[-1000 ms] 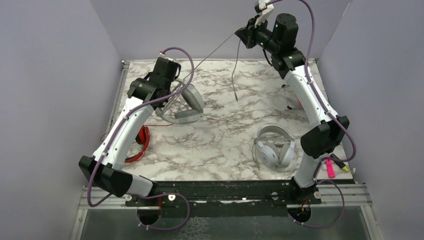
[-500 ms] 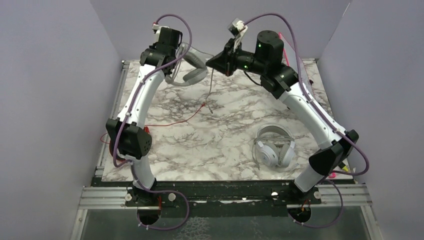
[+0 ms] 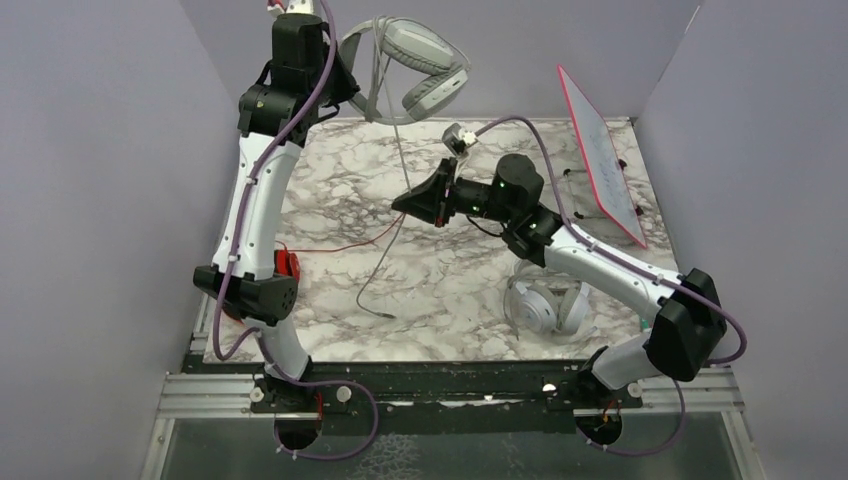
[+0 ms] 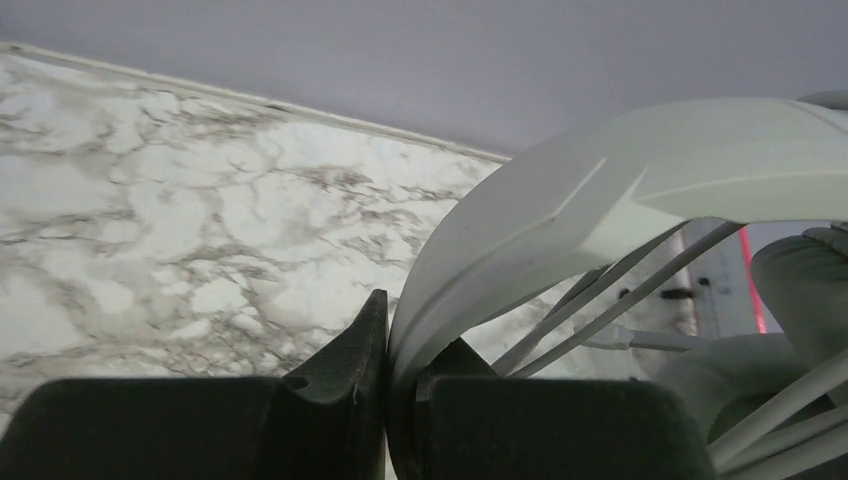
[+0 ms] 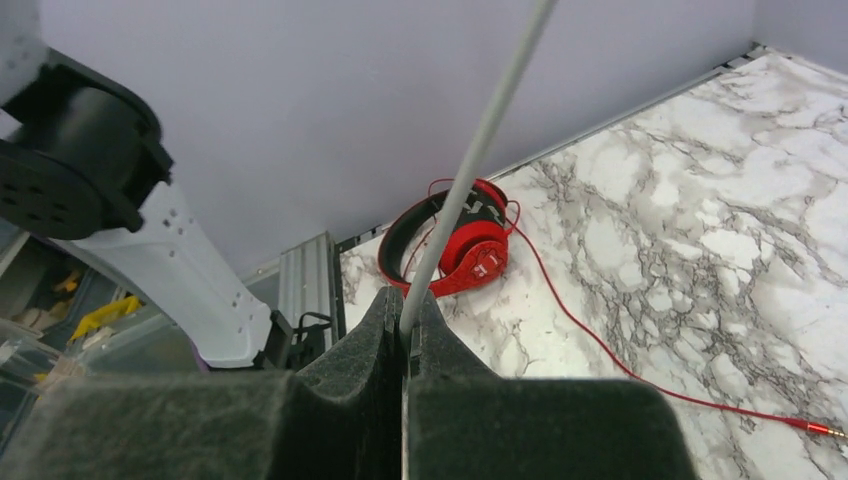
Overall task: Wrap the headphones
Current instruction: Wrap the headphones cable around the headphones.
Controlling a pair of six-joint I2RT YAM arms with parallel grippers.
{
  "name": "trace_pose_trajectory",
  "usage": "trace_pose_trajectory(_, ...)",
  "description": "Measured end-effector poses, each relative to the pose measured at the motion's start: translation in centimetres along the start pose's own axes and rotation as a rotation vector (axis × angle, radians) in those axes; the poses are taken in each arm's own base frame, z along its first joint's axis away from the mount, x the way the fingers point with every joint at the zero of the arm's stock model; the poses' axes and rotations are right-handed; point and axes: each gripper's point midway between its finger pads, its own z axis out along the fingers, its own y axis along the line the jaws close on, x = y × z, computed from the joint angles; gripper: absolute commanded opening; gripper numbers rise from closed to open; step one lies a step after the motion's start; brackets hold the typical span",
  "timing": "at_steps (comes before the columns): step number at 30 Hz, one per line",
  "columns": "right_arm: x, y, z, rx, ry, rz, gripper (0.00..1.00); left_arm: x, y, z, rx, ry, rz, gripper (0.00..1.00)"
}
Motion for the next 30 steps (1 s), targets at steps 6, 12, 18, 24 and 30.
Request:
trace_pose_trajectory(6,1.9,-1.1,-0.2,0.003,-0.128,0.056,0.10,0.9,-3.7,-4.8,0.231,0.072,-0.070,0.00)
trace_pose_trajectory(12,3.1,-2.6,0.9,-0.052,-0.209,0.129,0.16,0.2,-7.0,-9.6,0.451,0.080,-0.135,0.00)
trace_pose_trajectory(18,5.8,-5.2,3.3,-0.081,-0.177,0.204,0.12,-1.1,-9.1,-15.4,0.659,0.041,-0.165,0.00)
trace_pose_trajectory(24,2.8,-6.9,3.4,-0.040,-0.265,0.179,0.05,-0.4,-9.6,-19.2,0.760,0.044,-0.140,0.00)
trace_pose_trajectory(30,-0.5,-11.3,1.3,0.043,-0.401,0.145,0.05,0.6,-9.0,-19.8,0.760,0.050,-0.108,0.00)
